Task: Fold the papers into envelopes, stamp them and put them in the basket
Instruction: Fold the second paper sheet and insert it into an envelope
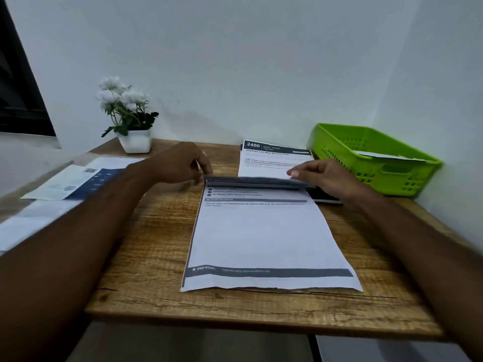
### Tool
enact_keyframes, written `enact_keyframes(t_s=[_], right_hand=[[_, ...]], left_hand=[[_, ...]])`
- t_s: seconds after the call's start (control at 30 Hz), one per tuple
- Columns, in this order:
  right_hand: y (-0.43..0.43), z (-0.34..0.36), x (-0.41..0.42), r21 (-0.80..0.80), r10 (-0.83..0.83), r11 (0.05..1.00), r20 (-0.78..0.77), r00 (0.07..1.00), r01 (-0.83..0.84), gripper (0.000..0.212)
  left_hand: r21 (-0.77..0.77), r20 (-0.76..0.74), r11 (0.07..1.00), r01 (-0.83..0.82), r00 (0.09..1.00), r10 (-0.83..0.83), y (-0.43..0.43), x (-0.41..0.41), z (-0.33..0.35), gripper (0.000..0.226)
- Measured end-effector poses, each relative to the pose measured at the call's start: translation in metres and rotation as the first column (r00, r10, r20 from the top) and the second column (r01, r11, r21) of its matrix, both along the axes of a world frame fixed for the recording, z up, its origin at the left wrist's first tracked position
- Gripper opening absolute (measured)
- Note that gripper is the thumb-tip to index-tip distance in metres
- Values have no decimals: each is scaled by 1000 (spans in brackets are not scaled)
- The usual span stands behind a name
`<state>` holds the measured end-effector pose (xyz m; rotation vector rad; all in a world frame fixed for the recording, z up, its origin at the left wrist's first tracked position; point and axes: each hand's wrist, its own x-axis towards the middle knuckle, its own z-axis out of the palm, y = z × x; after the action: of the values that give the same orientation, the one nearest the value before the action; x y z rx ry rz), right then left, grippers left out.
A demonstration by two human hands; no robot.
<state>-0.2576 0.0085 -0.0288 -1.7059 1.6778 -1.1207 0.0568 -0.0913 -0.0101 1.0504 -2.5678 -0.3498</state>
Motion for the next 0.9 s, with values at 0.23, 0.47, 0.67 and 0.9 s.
enact_keyframes(t_s=[0.23,0.47,0.67,0.9], right_hand=[[3,-1,2,45,73,996,-24,997,-72,30],[7,2,2,59,145,989,-118,982,-139,43],[8,4,3,69,163,986,-277,947,-150,42],[10,6,6,133,206,977,-344,916,-170,43]], left_hand=[[15,-4,999,52,999,-52,11,-6,3,9],[12,34,999,44,998,-45,13,-13,1,28],[43,87,999,8,996,-11,11,-15,-4,50],[100,87,995,-9,996,0,15,-17,-3,55]])
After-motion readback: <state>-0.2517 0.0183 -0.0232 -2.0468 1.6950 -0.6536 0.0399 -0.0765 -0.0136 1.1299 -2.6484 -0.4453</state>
